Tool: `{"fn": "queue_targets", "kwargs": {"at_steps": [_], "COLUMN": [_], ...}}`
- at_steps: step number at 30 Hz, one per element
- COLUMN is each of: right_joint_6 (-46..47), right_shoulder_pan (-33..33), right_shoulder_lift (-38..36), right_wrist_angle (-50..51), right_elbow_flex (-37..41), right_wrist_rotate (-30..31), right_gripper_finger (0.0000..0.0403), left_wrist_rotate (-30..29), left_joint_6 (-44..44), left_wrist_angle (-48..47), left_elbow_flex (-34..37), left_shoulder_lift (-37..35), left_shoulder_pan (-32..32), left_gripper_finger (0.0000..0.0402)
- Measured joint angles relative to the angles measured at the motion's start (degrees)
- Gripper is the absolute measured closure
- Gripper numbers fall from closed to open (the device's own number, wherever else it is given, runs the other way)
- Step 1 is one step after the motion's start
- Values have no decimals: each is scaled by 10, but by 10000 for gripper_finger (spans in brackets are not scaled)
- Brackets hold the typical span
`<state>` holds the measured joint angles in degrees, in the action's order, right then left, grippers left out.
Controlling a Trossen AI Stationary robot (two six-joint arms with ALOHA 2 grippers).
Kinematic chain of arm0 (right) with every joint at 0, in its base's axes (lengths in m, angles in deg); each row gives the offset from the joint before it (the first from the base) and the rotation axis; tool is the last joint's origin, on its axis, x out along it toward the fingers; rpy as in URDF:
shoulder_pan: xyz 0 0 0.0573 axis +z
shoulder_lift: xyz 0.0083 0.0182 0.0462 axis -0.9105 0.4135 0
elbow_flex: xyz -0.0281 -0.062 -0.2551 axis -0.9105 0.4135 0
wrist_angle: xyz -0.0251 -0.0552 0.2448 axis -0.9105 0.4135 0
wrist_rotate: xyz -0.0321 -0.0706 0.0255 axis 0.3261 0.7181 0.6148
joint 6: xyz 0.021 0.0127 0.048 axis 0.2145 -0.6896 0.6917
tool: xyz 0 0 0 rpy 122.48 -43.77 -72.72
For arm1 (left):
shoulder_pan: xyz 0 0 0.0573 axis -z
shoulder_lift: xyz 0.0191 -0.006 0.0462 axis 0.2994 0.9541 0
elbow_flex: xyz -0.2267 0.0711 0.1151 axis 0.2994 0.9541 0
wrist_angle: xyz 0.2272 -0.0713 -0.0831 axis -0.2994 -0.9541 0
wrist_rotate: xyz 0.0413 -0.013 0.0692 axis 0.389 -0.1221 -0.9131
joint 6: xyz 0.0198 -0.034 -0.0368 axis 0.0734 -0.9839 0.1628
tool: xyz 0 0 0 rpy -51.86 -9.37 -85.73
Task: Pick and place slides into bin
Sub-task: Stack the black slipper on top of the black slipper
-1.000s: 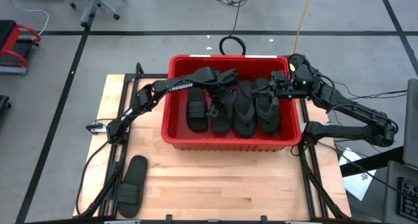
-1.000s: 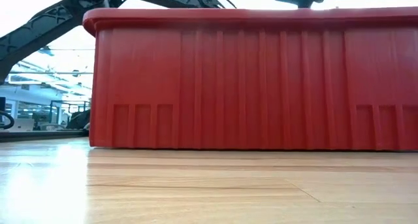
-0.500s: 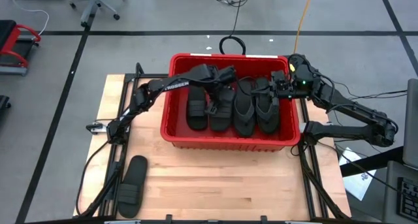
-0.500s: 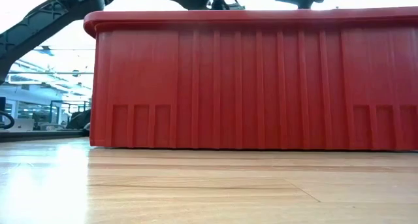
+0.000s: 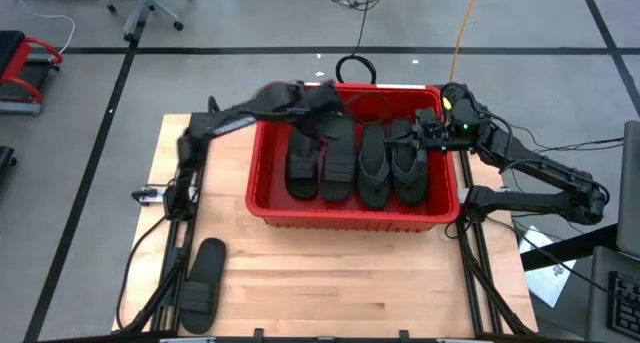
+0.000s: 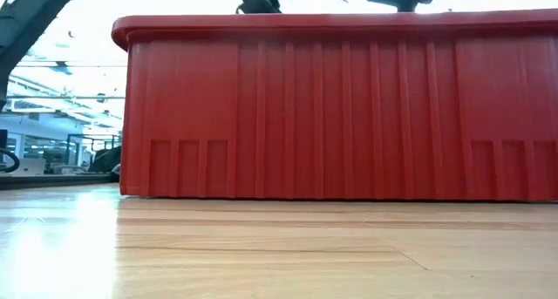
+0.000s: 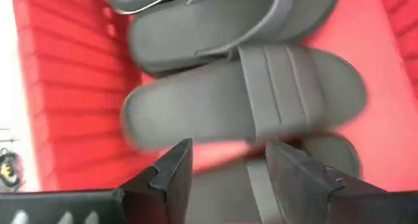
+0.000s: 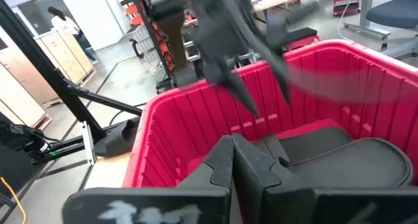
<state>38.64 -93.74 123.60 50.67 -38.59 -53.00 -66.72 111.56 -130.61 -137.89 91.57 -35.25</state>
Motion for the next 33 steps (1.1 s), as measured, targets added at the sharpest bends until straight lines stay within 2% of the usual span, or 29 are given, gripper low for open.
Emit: {"fn": "queue_targets", "kwargs": {"at_steps": [2, 5, 8, 9, 12, 15, 17, 21, 27, 30, 33], "right_joint_6": [-4, -21, -41, -47, -66, -69, -69, -59, -26, -31, -19], "right_shoulder_pan": [0, 0, 0, 0, 0, 1, 1, 1, 9, 20, 31], "right_shoulder_lift": [0, 0, 0, 0, 0, 0, 0, 0, 5, 4, 5], "right_wrist_angle": [4, 15, 26, 27, 21, 17, 14, -27, -145, -152, -151], "right_elbow_flex": [0, 0, 0, 0, 0, 0, 0, 1, 1, 1, 1], "right_wrist_rotate": [0, 0, -1, -11, -46, -68, -75, -75, -74, -73, -73], "right_gripper_finger": [403, 403, 403, 403, 403, 403, 403, 403, 403, 403, 403], "left_wrist_rotate": [-3, 14, 105, 136, 201, 187, 173, 171, 298, 342, 346], "left_joint_6": [-2, -30, -79, -118, -211, -253, -251, -212, -118, -110, -139], "left_wrist_angle": [-45, -115, -170, -164, -164, -164, -153, -43, 162, 256, 367], "left_elbow_flex": [0, -1, 0, 1, 5, 4, 5, 6, 16, 73, 181], "left_shoulder_lift": [-43, -116, -186, -207, -269, -310, -326, -347, -344, -343, -342], "left_shoulder_pan": [0, 7, 13, 15, 23, 59, 84, 111, 120, 121, 120], "left_gripper_finger": [231, 292, 375, 387, 392, 399, 401, 401, 402, 402, 402]}}
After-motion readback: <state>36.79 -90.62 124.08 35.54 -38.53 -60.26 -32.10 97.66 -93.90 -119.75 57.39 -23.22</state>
